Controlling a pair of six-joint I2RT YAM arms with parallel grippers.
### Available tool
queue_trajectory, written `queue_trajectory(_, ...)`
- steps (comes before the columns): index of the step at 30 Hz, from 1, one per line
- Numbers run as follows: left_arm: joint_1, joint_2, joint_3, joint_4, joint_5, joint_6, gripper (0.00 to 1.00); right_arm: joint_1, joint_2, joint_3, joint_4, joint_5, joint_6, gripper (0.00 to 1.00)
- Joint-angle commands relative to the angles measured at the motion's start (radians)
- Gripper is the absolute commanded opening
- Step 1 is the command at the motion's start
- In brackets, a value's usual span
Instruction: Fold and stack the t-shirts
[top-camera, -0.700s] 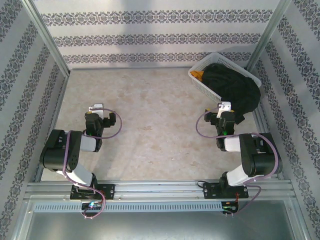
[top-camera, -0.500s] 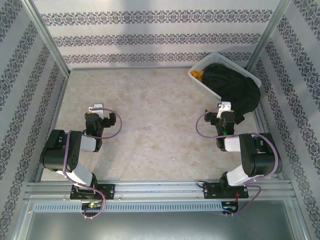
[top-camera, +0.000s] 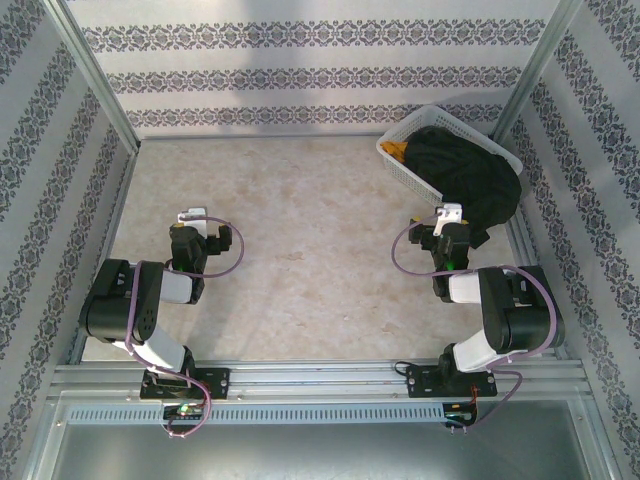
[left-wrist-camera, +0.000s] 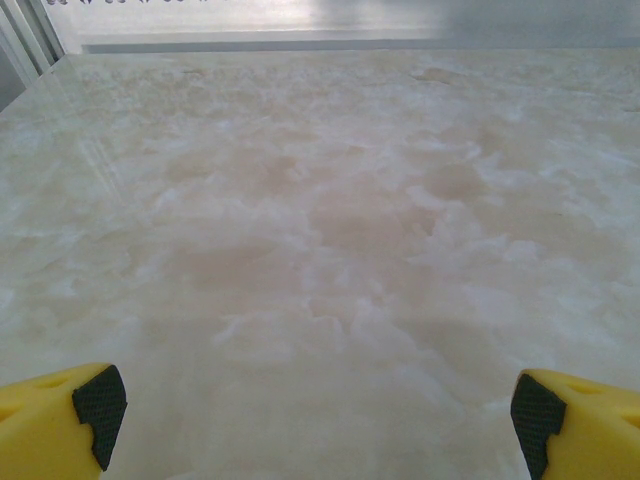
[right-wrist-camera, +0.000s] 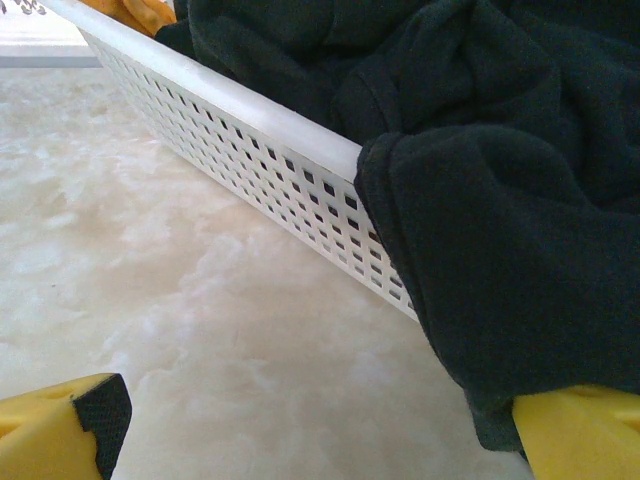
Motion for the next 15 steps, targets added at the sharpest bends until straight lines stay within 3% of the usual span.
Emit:
queue_trajectory(1,-0.003,-0.013,-0.01,0.031,-0.01,0.014,1.0,0.009,-0.009,0.008,0.046,-0.017,0.003,0.98)
queue_trajectory(3,-0.007,-0.025,-0.045,0.096,-0.045,0.014,1.0,0.035,-0.04,-0.002,0.067,0.036,-0.014,0.98)
queue_trajectory(4,-0.03,-0.067,-0.054,0.086,-0.107,0.022,1.0,0.073,-0.089,0.009,0.013,0.13,-0.035,0.98)
queue_trajectory(6,-0.095,-0.208,-0.025,-0.07,-0.21,0.071,1.0,0.149,-0.215,0.078,-0.179,0.269,-0.079,0.98)
queue_trajectory(8,-0.159,-0.357,0.051,-0.256,-0.313,0.058,1.0,0.196,-0.353,0.228,-0.41,0.342,0.027,0.98)
queue_trajectory(9,-0.174,-0.418,0.112,-0.363,-0.367,-0.008,1.0,0.187,-0.395,0.349,-0.632,0.287,0.166,0.98)
queue_trajectory(11,-0.172,-0.486,0.294,-0.761,-0.453,-0.356,1.0,0.12,-0.418,0.527,-0.914,0.018,0.322,0.98)
queue_trajectory(12,-0.155,-0.512,0.382,-0.987,-0.392,-0.464,1.0,0.08,-0.399,0.537,-0.873,-0.064,0.416,0.98)
queue_trajectory(13,-0.135,-0.505,0.392,-0.971,-0.339,-0.504,1.0,0.022,-0.367,0.573,-0.873,-0.163,0.479,0.98)
queue_trajectory(15,-0.037,-0.456,0.414,-0.899,-0.098,-0.65,1.0,-0.004,-0.278,0.731,-1.072,-0.1,0.485,0.98)
